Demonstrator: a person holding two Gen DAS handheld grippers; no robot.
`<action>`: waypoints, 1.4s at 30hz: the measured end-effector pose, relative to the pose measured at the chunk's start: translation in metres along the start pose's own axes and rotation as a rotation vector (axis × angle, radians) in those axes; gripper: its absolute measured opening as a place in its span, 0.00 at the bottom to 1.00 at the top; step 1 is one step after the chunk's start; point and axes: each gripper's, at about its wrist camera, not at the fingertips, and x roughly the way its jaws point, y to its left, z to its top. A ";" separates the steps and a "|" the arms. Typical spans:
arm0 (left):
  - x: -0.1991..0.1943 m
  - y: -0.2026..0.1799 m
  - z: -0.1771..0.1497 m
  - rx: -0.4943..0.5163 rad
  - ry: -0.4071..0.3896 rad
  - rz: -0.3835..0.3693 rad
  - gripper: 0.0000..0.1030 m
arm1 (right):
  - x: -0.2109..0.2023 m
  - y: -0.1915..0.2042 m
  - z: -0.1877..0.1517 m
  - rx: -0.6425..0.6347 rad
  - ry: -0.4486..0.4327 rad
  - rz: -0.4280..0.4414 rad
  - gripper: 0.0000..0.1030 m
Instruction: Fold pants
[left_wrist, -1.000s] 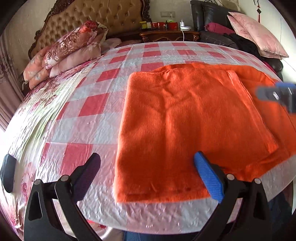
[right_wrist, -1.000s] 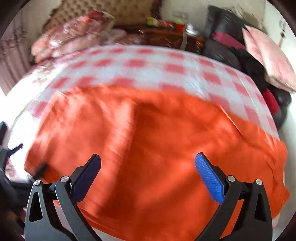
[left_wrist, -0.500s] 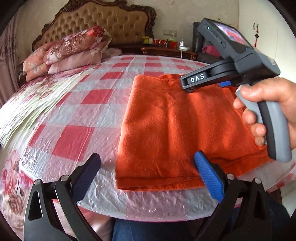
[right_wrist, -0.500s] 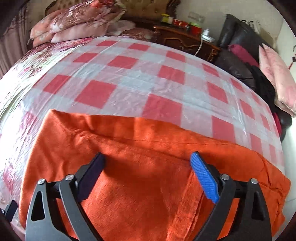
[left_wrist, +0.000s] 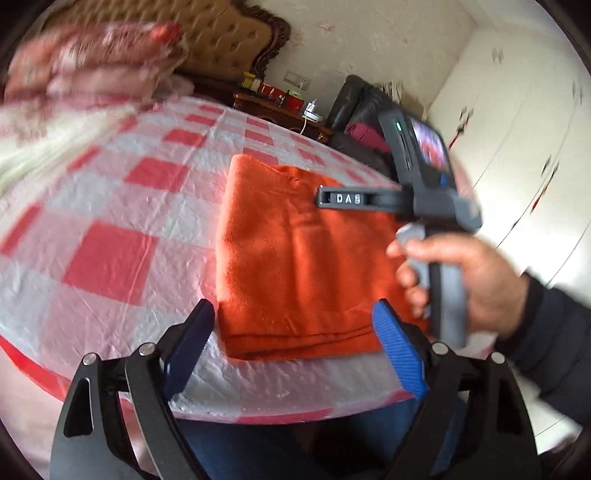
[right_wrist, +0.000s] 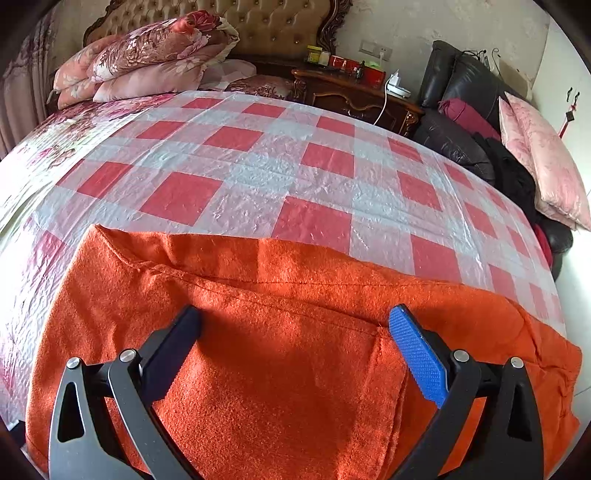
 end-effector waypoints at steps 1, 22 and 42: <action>-0.001 0.008 0.004 -0.055 0.015 -0.048 0.84 | 0.001 -0.002 0.000 0.009 0.005 0.011 0.95; 0.027 0.037 0.038 -0.553 0.269 0.042 0.14 | 0.002 -0.006 -0.004 0.028 0.013 0.064 0.95; 0.017 -0.002 0.052 -0.314 0.210 0.215 0.09 | -0.070 0.017 -0.014 -0.104 0.000 0.362 0.91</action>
